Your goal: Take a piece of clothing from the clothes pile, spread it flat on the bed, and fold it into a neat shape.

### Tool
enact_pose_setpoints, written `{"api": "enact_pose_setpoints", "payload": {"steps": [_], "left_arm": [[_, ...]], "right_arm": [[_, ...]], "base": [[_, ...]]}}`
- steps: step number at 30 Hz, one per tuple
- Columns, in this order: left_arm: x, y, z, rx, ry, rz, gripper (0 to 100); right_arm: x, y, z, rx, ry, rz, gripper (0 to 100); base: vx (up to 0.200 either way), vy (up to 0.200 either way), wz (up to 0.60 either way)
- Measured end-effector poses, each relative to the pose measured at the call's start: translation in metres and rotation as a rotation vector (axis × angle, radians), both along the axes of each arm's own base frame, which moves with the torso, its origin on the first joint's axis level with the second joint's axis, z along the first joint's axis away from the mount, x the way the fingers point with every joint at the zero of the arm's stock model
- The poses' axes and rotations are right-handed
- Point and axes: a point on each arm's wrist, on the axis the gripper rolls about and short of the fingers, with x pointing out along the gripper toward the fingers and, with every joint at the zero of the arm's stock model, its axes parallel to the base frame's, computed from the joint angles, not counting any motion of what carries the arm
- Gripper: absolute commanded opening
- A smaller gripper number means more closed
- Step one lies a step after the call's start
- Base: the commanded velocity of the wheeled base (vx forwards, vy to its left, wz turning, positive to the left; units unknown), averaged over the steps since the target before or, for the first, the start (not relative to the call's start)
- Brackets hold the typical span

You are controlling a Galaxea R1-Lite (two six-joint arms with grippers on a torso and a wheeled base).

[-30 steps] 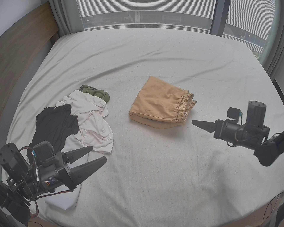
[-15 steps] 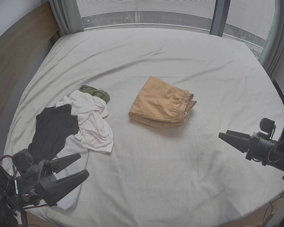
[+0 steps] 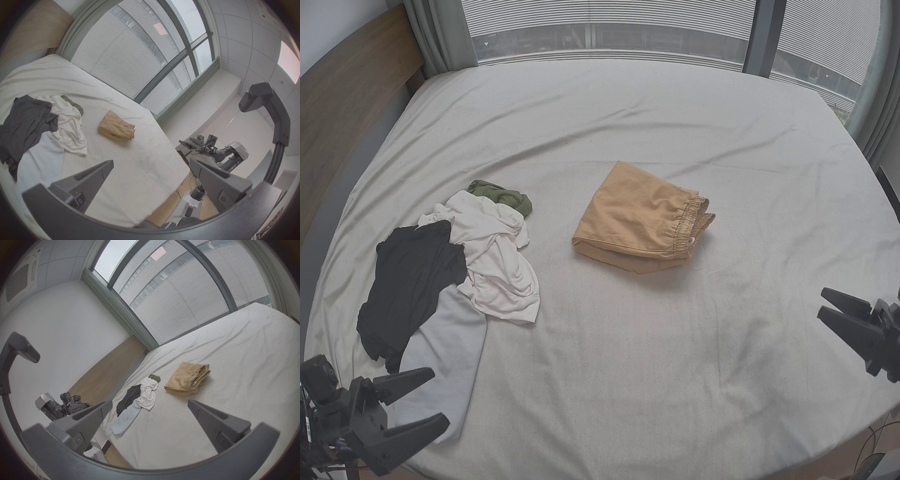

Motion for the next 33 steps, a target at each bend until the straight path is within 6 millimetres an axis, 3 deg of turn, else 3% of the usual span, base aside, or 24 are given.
{"api": "enact_pose_setpoints", "payload": {"steps": [16,33], "left_arm": [[-0.041,0.022,-0.011,0.017,-0.054,0.055,100],[-0.067,0.033,-0.027,0.0,-0.109,0.155,100]], "right_arm": [[-0.076,-0.026,-0.004,0.016,-0.085,-0.072,100],[-0.13,-0.036,-0.043,0.033,-0.149,-0.182,100]], "base": [[0.0,0.0,0.0],[0.0,0.0,0.0]]}}
